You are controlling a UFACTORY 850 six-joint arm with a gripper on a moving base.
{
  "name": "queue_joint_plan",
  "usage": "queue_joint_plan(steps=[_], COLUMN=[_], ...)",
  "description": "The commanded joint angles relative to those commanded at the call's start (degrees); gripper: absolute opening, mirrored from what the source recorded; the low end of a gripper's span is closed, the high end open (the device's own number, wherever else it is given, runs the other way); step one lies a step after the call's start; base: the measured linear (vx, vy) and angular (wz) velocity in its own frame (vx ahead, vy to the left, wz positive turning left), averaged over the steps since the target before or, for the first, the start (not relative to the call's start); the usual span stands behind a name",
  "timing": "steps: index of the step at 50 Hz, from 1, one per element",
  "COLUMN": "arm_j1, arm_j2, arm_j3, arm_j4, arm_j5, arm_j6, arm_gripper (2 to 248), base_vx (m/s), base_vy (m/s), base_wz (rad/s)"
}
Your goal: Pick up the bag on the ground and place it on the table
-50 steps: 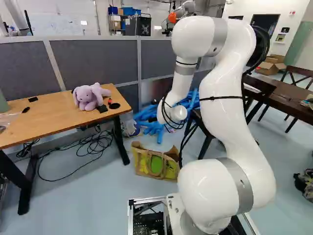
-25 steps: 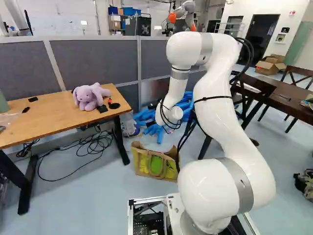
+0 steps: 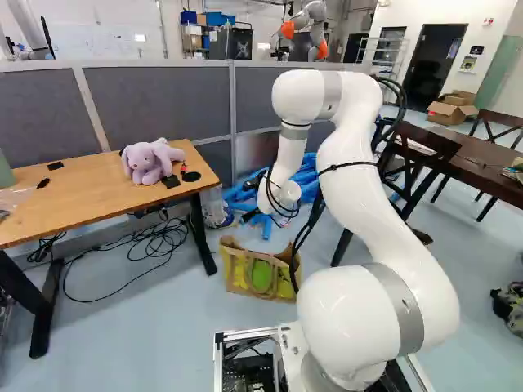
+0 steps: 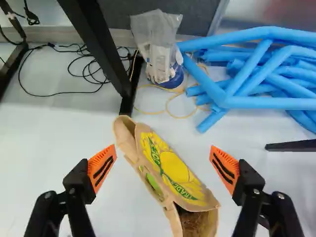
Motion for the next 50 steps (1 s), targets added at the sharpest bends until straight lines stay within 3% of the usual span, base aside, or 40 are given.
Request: queue_joint_plan(steps=[50], arm_j1=[-0.1], arm_j2=[-11.3], arm_j3=[-9.0], arm_j4=[-8.5], arm_j5=[-4.7], arm_j6=[0.0], arm_gripper=[247], base_vx=[0.000], base_vy=[0.000], base_wz=[0.000])
